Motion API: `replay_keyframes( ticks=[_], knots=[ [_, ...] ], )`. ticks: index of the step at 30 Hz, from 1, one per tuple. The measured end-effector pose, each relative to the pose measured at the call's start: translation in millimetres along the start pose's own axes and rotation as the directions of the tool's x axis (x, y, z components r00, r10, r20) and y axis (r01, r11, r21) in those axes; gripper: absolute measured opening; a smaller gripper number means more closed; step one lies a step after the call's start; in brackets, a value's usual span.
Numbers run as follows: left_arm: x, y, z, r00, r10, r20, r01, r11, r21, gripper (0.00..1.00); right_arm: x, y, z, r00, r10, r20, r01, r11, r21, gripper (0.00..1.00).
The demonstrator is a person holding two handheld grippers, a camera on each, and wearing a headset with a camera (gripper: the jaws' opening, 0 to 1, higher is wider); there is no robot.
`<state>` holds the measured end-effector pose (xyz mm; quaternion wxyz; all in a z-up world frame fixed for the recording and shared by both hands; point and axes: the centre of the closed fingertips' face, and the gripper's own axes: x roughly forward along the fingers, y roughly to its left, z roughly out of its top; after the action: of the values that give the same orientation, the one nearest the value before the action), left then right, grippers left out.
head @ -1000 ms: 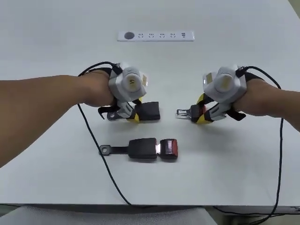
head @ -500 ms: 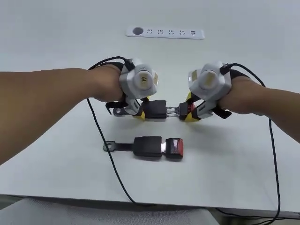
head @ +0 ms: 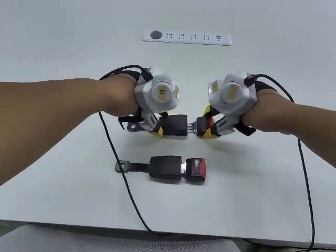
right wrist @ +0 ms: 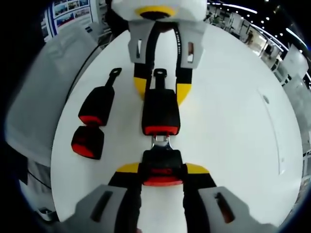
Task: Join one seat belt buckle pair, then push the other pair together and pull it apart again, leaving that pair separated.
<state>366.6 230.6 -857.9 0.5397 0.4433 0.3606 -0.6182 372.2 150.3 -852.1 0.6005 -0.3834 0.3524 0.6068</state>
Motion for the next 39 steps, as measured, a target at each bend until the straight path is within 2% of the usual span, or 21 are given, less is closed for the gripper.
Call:
replay_keyframes(
  ticks=[6, 9, 10, 16, 23, 26, 33, 35, 39],
  knots=[
    [0.3, -0.5, 0.3, 0.9997, -0.017, -0.019, 0.017, 1.0, 0.008, 0.31, 2.4, 0.1, 3.1, 1.0, -0.005, -0.006, 0.005, 1.0, 0.025, 0.31],
    [0.1, -1.1, 1.2, 0.9996, -0.02, -0.019, 0.02, 1.0, 0.018, 0.31, 7.0, 3.5, 15.6, 0.9998, -0.003, 0.017, 0.003, 0.999, 0.033, 0.3],
    [-0.2, -1.0, 0.9, 0.9996, -0.018, -0.021, 0.019, 1.0, 0.016, 0.31, 8.4, 3.1, 13.1, 0.9997, -0.012, -0.023, 0.013, 1.0, 0.016, 0.31],
    [-0.9, -1.0, 0.5, 0.9999, -0.007, -0.015, 0.007, 1.0, 0.007, 0.31, 8.1, 1.9, 11.5, 0.9999, -0.005, 0.015, 0.004, 0.999, 0.043, 0.31],
    [-0.8, -0.2, -0.9, 1.0, -0.002, -0.005, 0.003, 1.0, 0.004, 0.32, 8.3, 2.3, 11.9, 0.9998, -0.005, 0.019, 0.005, 0.999, 0.046, 0.32],
    [-1.5, -0.2, -1.9, 0.9999, -0.001, 0.013, 0.001, 1.0, -0.005, 0.31, 8.0, 2.6, 11.9, 0.9999, -0.001, 0.017, 0.0, 0.999, 0.04, 0.33],
    [-1.9, -2.3, -4.8, 0.9999, -0.009, 0.006, 0.009, 1.0, -0.015, 0.32, 3.7, 3.2, 0.8, 0.9994, 0.008, -0.033, -0.008, 1.0, 0.013, 0.33],
    [-1.6, -2.2, -4.7, 0.9999, -0.01, 0.01, 0.01, 1.0, -0.019, 0.32, 2.2, 3.2, 0.5, 0.9999, 0.002, -0.014, -0.002, 1.0, 0.019, 0.34],
    [-1.7, -3.0, -4.1, 1.0, 0.0, 0.003, 0.0, 1.0, -0.013, 0.32, 4.2, 3.5, 0.5, 0.9999, -0.015, -0.001, 0.015, 1.0, -0.015, 0.34]
  ],
)
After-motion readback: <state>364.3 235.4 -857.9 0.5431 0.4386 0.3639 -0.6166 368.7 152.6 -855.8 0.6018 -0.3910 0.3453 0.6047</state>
